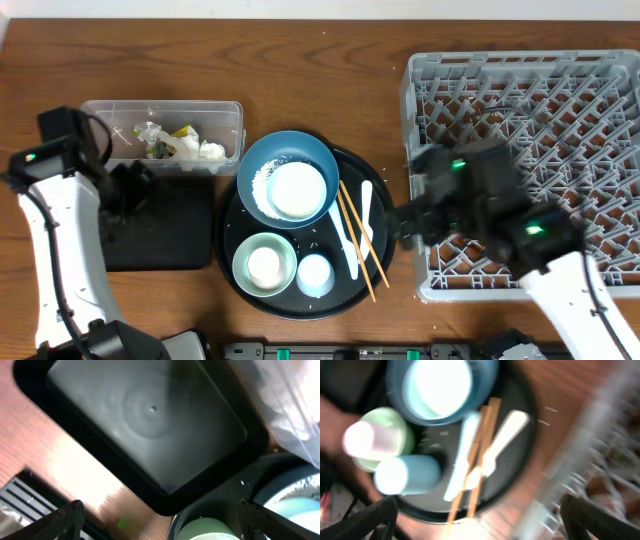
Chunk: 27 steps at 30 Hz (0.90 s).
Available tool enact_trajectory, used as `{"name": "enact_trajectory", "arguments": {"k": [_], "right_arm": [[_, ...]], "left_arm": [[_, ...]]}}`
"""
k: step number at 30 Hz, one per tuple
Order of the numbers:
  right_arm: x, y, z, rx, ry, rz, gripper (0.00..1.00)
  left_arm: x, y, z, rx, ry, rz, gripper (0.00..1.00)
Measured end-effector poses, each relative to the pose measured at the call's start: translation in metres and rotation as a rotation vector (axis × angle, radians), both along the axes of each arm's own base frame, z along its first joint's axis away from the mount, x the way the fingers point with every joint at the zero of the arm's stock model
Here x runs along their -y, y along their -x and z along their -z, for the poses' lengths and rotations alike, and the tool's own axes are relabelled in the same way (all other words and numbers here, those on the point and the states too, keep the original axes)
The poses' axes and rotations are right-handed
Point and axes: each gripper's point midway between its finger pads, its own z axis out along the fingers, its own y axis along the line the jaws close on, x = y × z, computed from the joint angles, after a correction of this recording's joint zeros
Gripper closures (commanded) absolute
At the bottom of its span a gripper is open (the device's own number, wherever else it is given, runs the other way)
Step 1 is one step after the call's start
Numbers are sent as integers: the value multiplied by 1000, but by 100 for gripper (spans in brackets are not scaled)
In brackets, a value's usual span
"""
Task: Sort waste into correct bins and load items into the dishwasher rack
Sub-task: 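Retract the left arm to rest and reach the right gripper to the tray, then grasp the light blue cup with the right gripper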
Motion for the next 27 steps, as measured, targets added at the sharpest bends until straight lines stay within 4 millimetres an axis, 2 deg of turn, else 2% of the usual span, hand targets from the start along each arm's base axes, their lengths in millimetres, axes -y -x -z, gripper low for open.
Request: {"name": "enact_trajectory", "arguments": {"k": [5, 12, 17, 27], "right_arm": [[-55, 23, 17, -5, 35, -199, 1], [-100, 39, 58, -31, 122, -328, 1], [-120, 47, 71, -19, 136, -378, 1], [-136, 73, 106, -79, 214, -462, 2]], "left_arm": [[1, 1, 1, 0, 9, -14, 2], [2, 0, 1, 3, 17, -17, 2], [2, 0, 1, 5, 19, -17, 2], [2, 0, 1, 5, 19, -17, 2]]}}
